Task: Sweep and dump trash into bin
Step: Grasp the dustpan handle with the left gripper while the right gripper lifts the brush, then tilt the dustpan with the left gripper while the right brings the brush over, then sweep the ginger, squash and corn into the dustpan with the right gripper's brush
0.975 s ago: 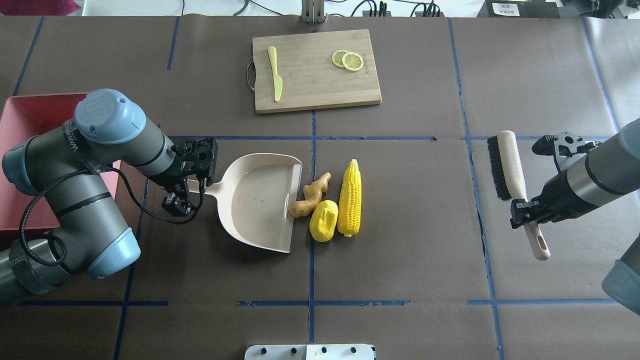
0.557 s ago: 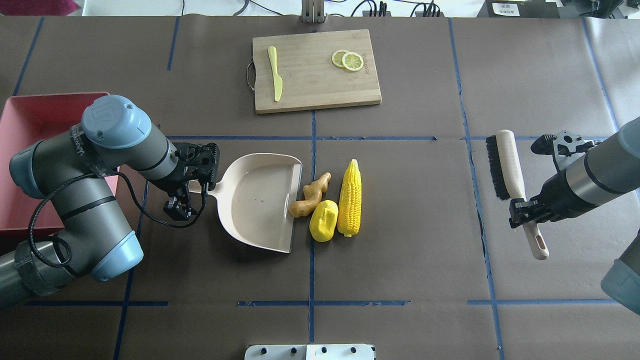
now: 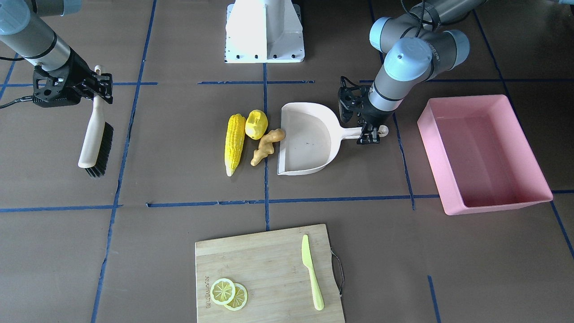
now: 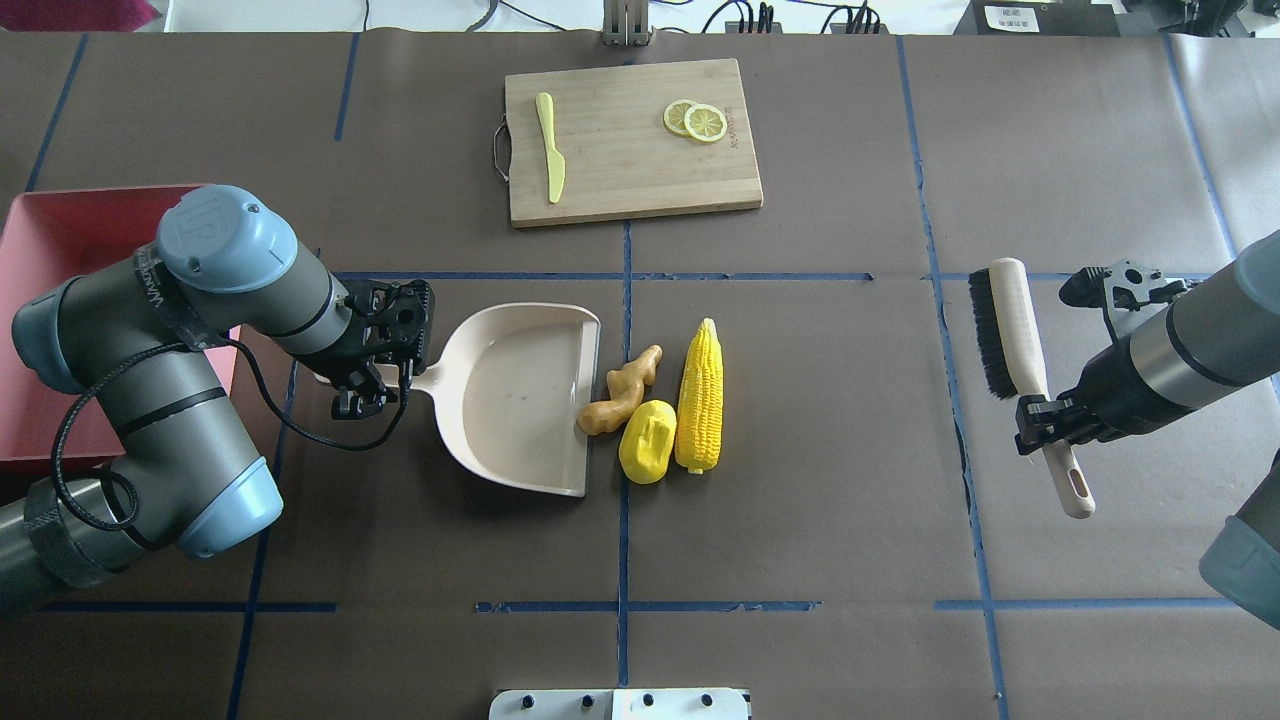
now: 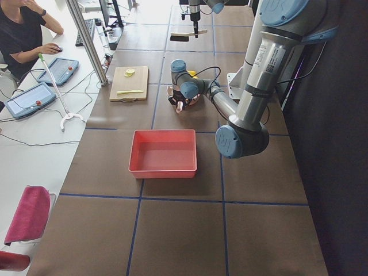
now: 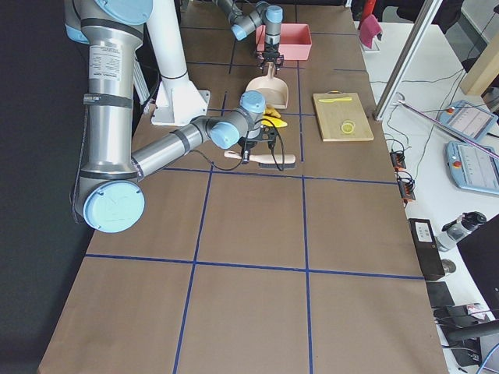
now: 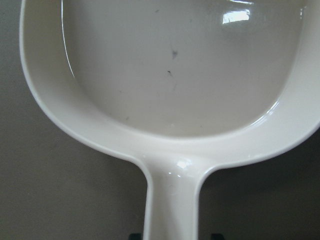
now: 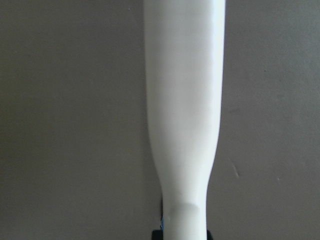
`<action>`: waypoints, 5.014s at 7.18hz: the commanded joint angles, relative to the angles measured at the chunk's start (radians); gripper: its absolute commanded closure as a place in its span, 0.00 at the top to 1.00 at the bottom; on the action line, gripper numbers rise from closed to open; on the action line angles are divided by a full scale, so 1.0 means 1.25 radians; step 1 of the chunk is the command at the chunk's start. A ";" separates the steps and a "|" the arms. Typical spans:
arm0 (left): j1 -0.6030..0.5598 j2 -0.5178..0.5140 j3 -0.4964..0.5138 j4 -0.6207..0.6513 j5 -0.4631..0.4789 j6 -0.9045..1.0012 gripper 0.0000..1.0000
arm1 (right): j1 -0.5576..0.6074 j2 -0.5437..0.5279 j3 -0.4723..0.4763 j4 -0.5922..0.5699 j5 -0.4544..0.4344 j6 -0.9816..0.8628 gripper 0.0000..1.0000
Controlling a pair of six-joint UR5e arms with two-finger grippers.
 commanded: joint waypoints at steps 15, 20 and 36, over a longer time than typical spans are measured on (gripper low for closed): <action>0.077 -0.045 -0.077 0.217 0.104 -0.001 0.00 | -0.193 0.321 -0.037 -0.261 -0.050 0.147 0.00; 0.077 -0.051 -0.068 0.219 0.109 -0.001 0.00 | -0.243 0.384 -0.119 -0.298 -0.078 0.148 0.00; 0.100 -0.080 -0.062 0.281 0.222 -0.014 0.00 | -0.305 0.606 -0.278 -0.347 -0.113 0.173 0.00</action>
